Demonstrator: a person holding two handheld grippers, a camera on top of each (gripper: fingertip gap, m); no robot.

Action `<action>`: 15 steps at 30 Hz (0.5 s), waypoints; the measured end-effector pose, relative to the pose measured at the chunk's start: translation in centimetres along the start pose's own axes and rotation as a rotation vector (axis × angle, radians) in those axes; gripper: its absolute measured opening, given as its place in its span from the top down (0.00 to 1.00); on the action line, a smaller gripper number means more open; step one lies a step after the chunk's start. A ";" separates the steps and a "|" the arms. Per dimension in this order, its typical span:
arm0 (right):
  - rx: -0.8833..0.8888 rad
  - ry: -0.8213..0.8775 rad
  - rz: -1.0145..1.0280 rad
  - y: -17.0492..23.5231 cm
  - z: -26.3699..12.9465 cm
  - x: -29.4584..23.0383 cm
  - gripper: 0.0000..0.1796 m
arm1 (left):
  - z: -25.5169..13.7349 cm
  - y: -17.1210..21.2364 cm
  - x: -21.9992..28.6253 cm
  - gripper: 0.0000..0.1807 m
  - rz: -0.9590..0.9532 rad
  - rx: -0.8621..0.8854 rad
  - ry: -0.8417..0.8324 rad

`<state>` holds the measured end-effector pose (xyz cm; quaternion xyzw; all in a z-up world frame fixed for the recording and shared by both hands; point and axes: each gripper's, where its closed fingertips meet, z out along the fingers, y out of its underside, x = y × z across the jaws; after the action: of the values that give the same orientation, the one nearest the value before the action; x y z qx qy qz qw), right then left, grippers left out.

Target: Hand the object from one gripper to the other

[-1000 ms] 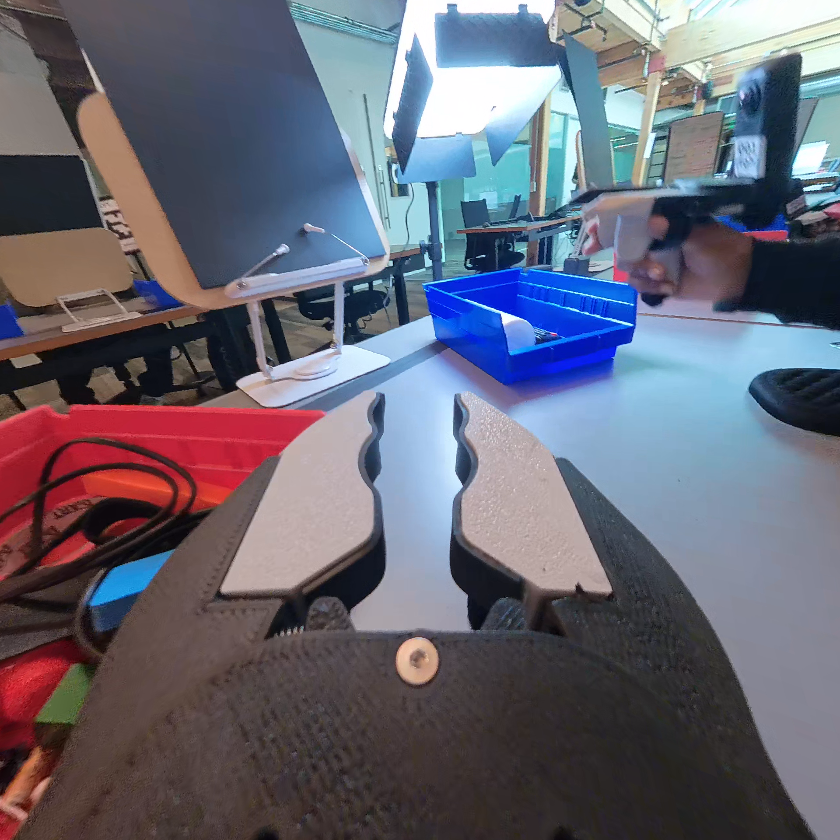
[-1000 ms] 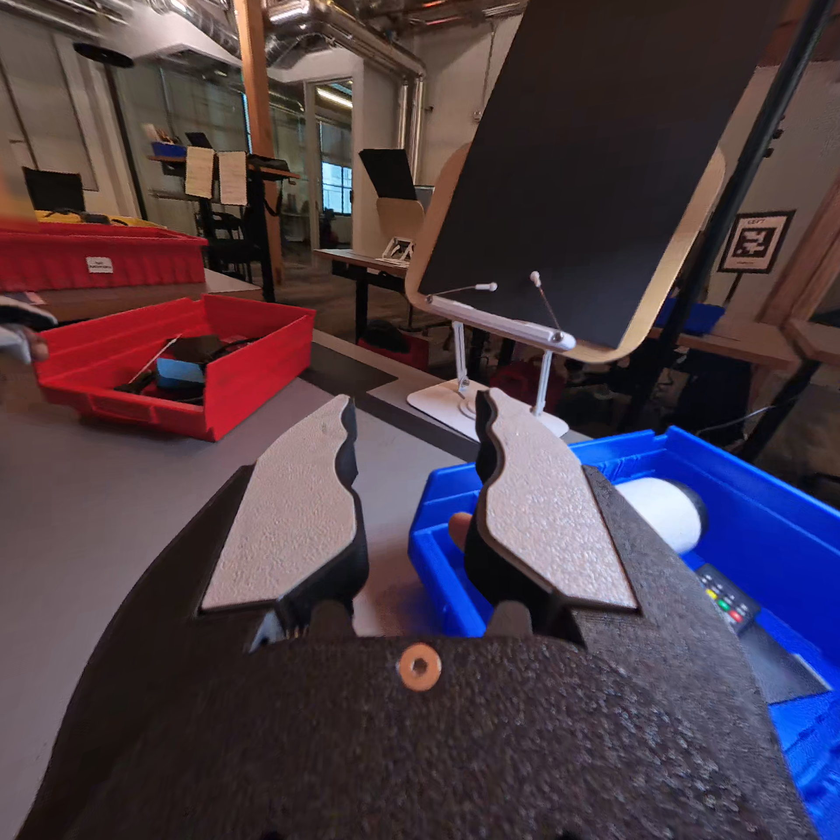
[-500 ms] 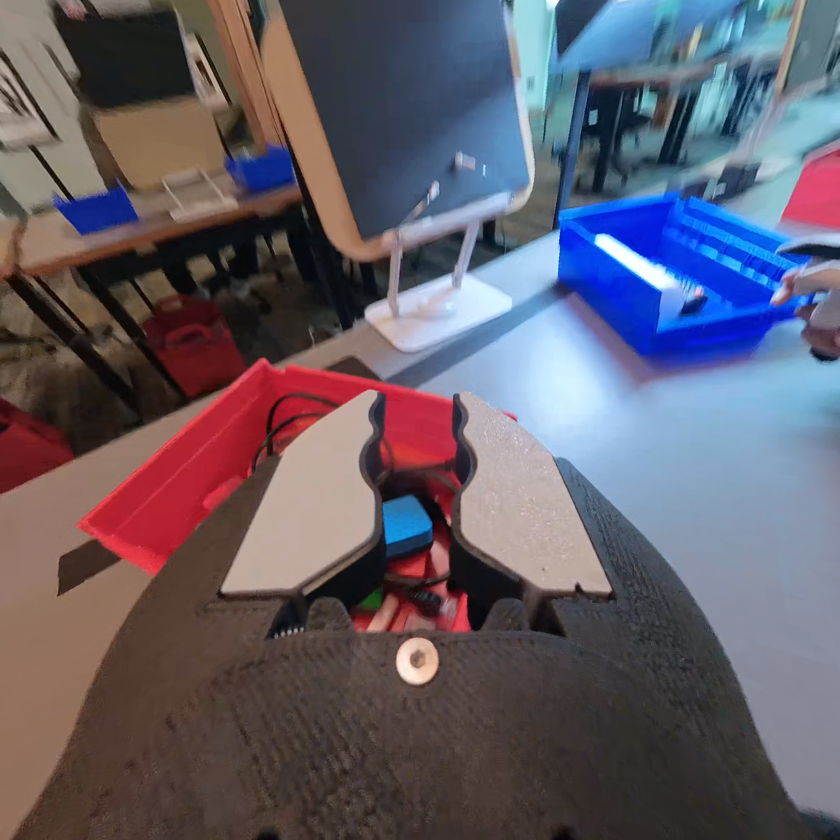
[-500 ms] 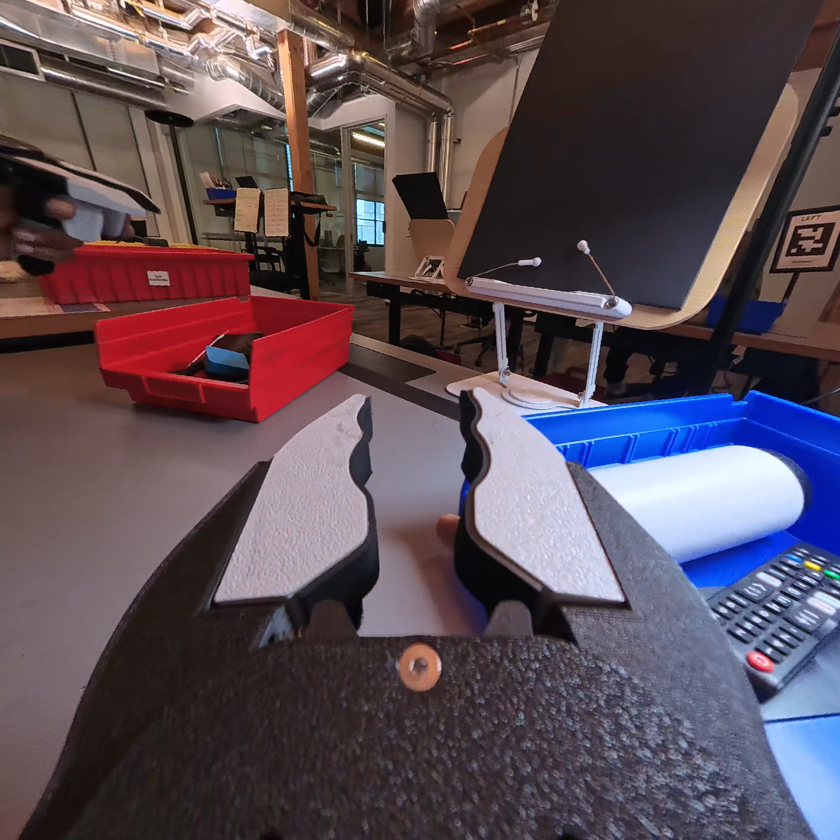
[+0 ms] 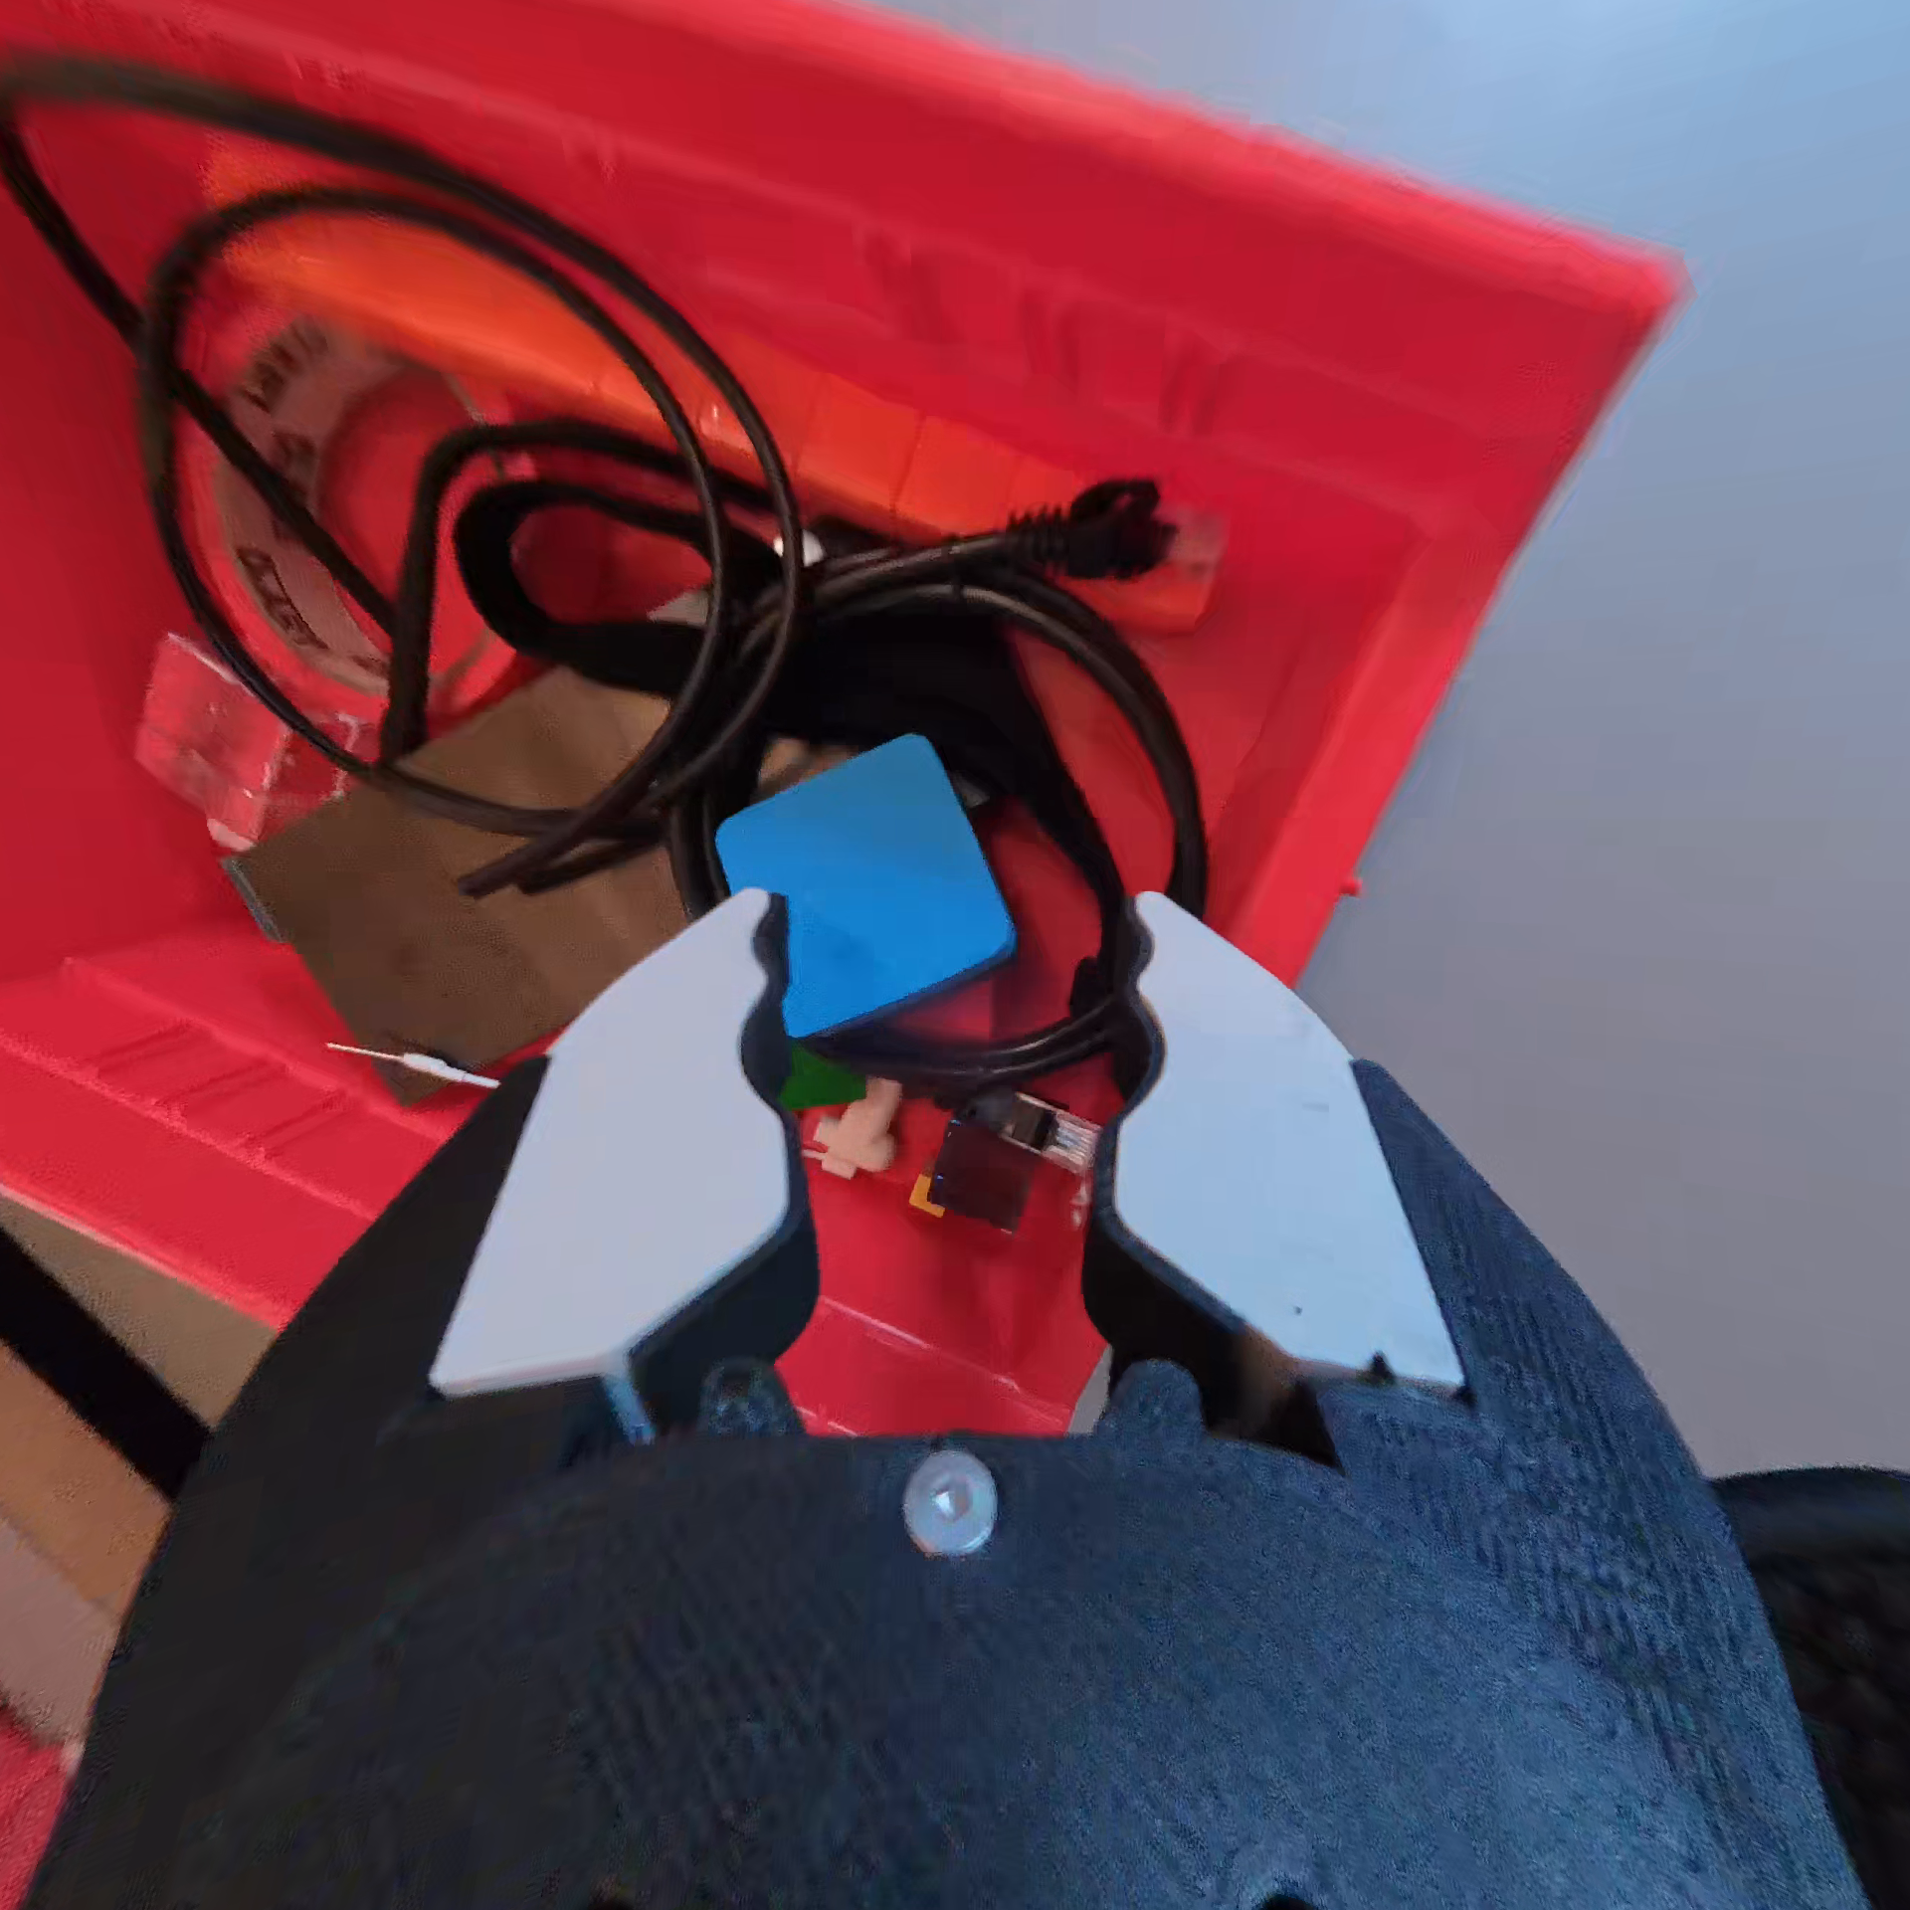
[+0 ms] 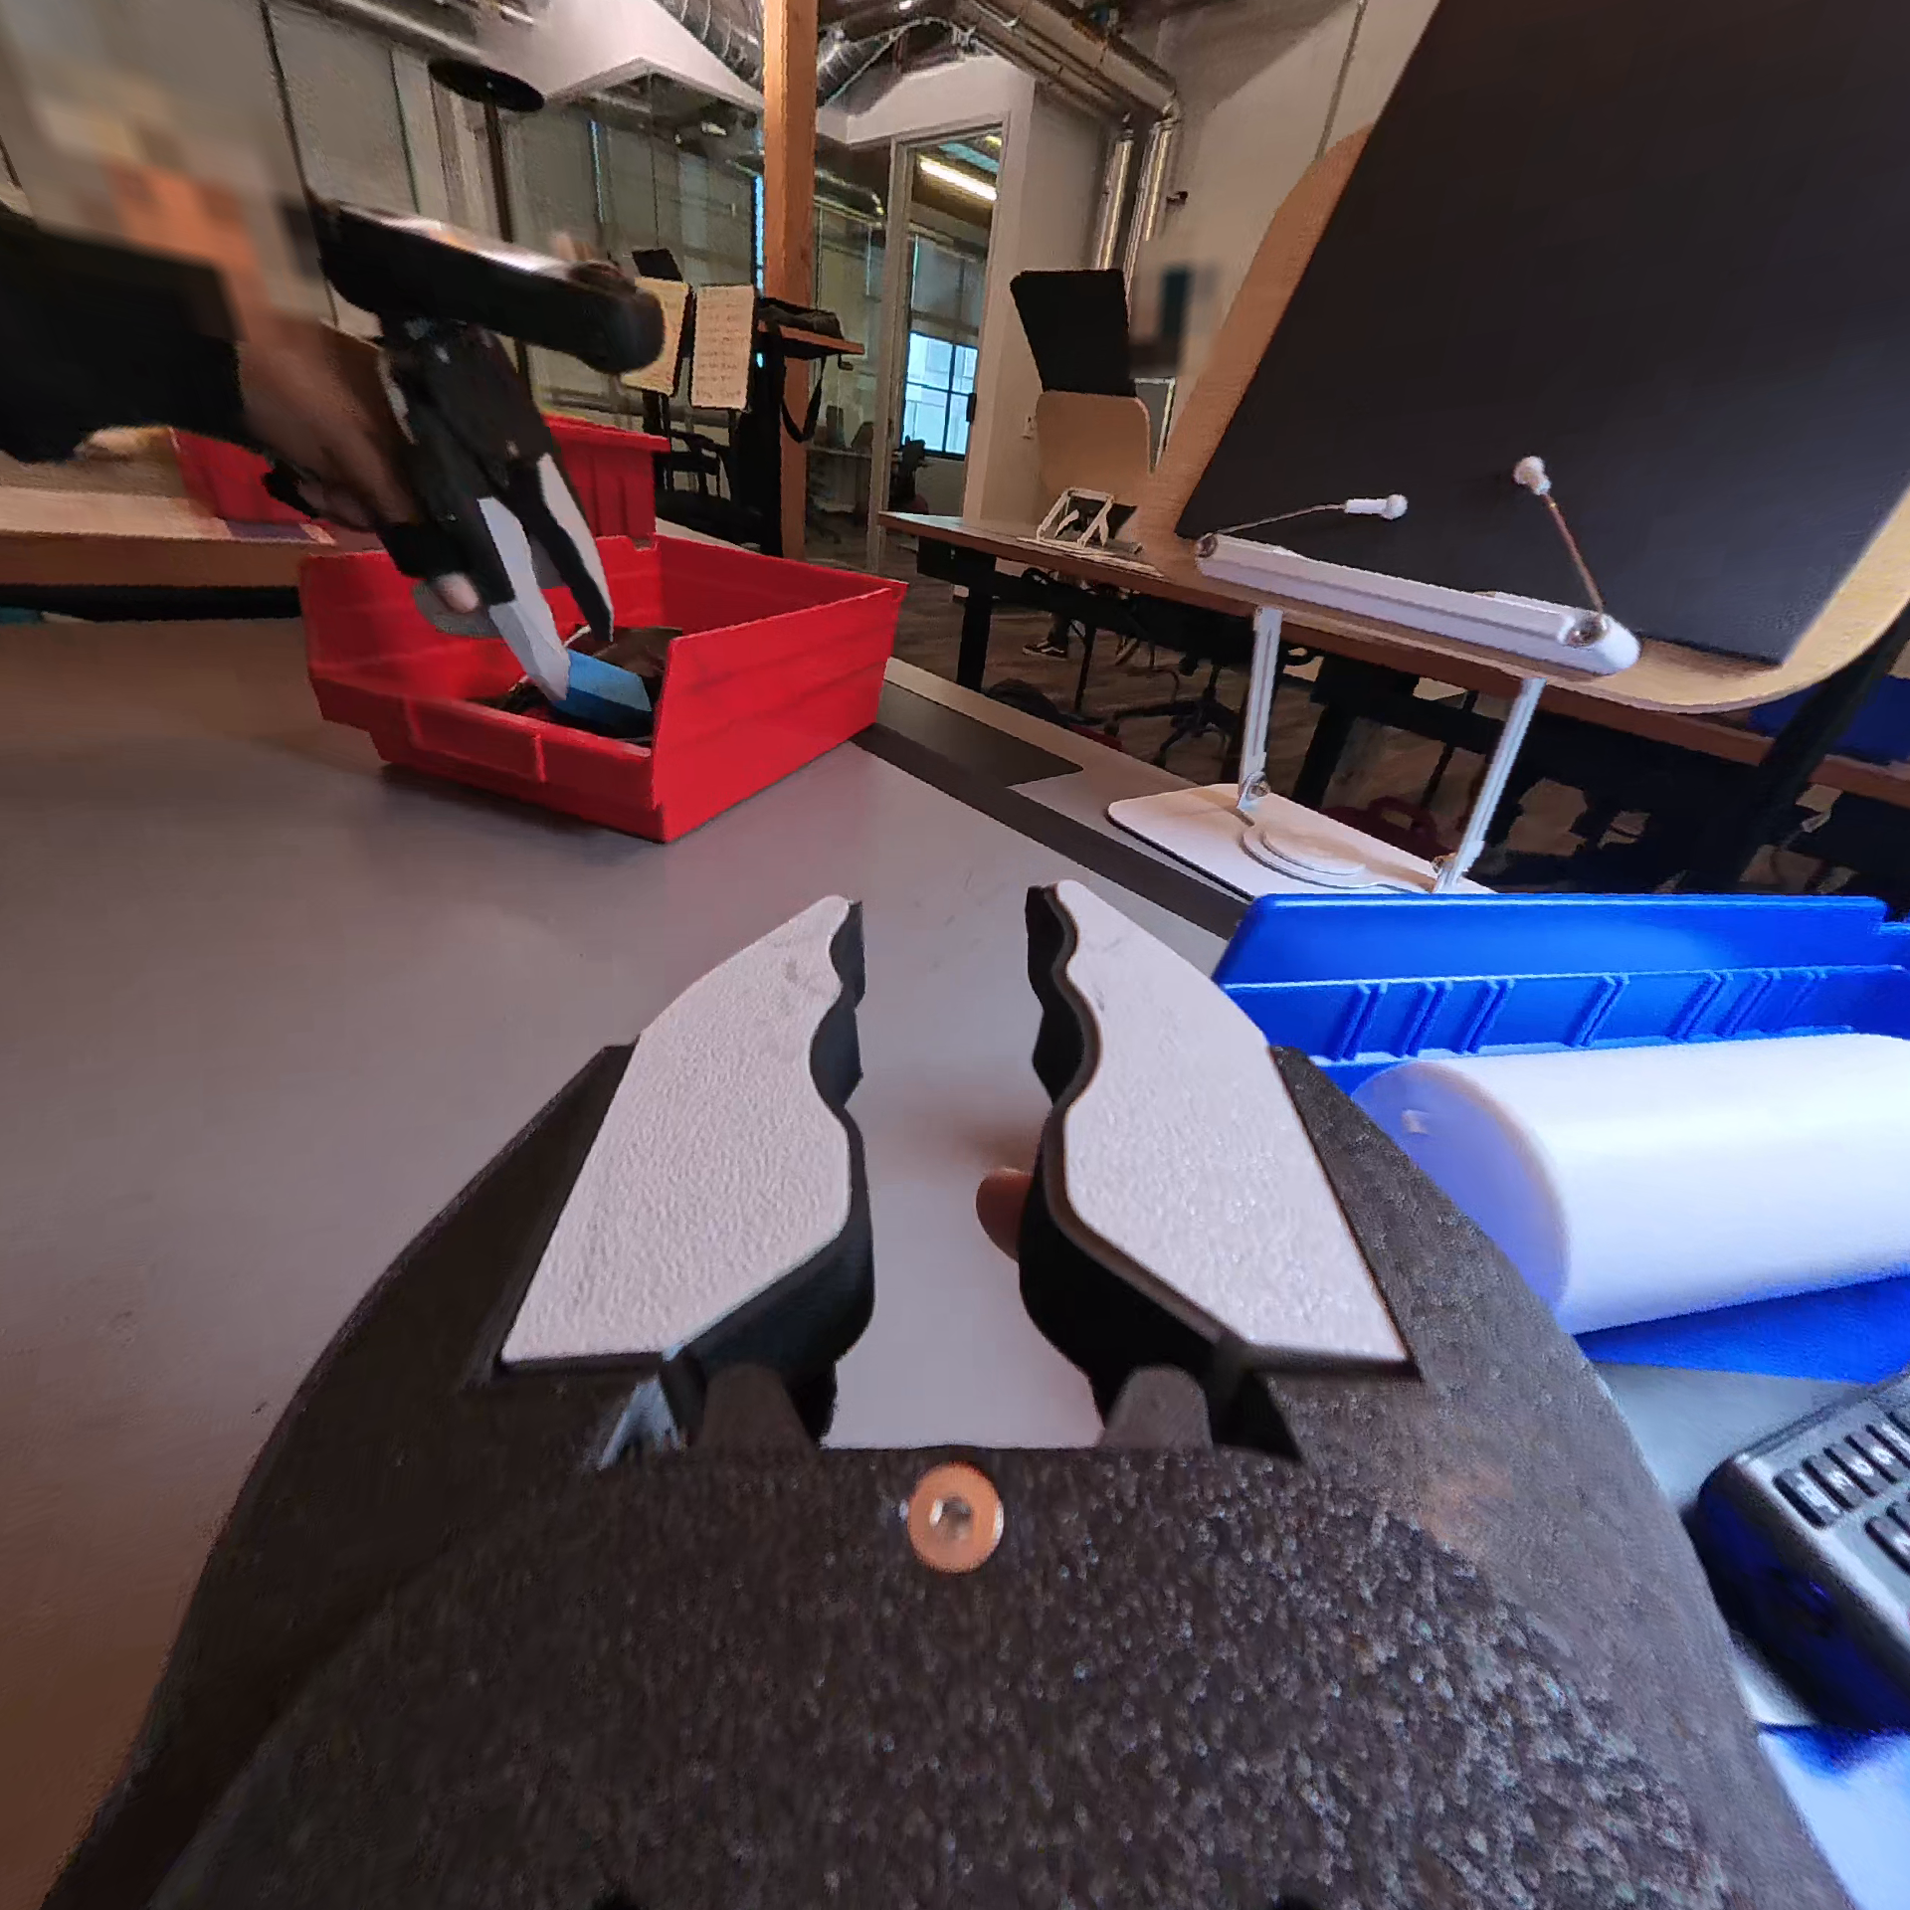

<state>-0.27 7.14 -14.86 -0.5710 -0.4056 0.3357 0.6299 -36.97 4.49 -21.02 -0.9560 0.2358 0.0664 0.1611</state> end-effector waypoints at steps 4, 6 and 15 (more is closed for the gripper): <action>-0.041 -0.007 -0.062 0.7 0.2 -0.8 0.85 | 2.0 1.0 -1.0 0.64 -0.067 -0.108 -0.022; -0.054 -0.007 -0.080 1.0 0.2 -1.0 0.86 | 1.9 0.9 -1.4 0.74 -0.079 -0.106 -0.018; -0.113 0.011 -0.104 2.0 0.4 -1.4 0.87 | -3.4 -1.5 -2.9 0.83 -0.036 0.177 -0.125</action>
<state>-1.21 6.29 -16.97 -0.5858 -0.4496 0.2760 0.6153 -38.67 5.83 -16.78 -0.9362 0.2129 0.1020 0.2605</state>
